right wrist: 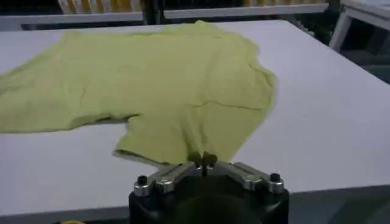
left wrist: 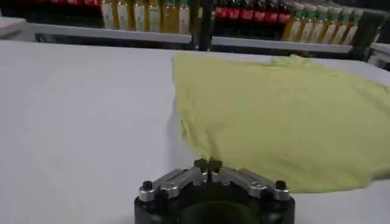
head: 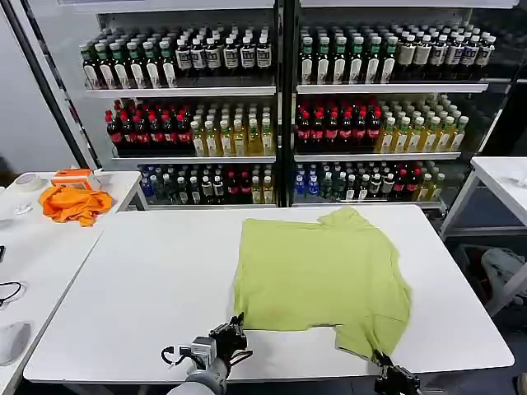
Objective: Fold and organize the clothes.
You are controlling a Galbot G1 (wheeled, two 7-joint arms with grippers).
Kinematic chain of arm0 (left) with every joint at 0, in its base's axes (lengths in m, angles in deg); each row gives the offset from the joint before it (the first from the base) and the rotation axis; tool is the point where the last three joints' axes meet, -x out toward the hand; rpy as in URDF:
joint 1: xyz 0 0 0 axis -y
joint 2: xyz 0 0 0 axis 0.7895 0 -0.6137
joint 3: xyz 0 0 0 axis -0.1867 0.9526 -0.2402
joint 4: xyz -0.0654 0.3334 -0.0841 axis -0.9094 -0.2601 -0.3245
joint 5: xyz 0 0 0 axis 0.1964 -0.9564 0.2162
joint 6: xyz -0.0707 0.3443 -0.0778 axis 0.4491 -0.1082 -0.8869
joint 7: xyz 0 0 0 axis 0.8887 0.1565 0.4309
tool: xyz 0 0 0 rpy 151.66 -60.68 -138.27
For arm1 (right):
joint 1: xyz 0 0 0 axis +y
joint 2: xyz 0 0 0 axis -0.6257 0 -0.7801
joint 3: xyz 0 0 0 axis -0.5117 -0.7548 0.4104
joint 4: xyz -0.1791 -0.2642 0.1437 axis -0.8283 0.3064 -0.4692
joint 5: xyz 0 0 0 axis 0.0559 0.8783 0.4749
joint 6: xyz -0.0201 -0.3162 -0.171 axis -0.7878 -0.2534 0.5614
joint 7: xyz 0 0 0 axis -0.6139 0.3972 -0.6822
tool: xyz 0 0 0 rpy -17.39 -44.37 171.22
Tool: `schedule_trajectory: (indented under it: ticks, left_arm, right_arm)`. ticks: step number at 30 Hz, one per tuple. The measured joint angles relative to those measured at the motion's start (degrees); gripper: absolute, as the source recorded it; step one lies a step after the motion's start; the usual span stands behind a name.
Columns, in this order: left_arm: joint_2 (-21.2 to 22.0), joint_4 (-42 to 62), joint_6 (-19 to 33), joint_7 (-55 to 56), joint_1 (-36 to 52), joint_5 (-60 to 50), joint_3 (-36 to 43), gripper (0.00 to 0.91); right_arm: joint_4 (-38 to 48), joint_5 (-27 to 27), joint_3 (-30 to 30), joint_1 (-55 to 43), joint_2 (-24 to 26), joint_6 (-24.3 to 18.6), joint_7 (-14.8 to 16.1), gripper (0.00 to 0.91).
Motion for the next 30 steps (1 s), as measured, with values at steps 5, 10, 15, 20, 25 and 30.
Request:
schedule_trajectory:
  ticks: [5,10,15,20,25,30]
  left_arm:
    - [-0.75,-3.02,0.78,0.02,-1.37,1.36,-1.27,0.02]
    - [-1.59,-6.41,1.01,0.02,-2.99,2.73,-3.1,0.02]
    - [-2.71,-9.22,0.98,0.01,-3.93,4.44,-5.18,0.02]
    - [-3.47,-9.6,1.32,-0.23,-3.1,5.69,-5.75,0.02]
    - [-3.69,-7.5,2.08,-0.57,-0.72,5.87,-5.37,0.02]
    - [-3.52,-3.58,2.78,-0.63,3.17,6.01,-4.22,0.02]
  right_arm:
    - [-2.98,-1.86,2.1,0.69,0.64,0.25,-0.02,0.0]
    - [-4.63,-3.58,3.99,0.59,1.29,0.38,0.1,0.0]
    - [-4.65,-4.81,4.6,-1.29,2.49,0.23,0.47,0.0]
    - [-1.86,-5.29,3.87,-5.34,4.39,0.09,0.78,0.0]
    - [2.49,-5.51,1.67,-11.34,6.89,0.2,1.37,0.0]
    - [7.47,-5.13,-1.41,-18.06,8.55,0.23,1.98,0.0]
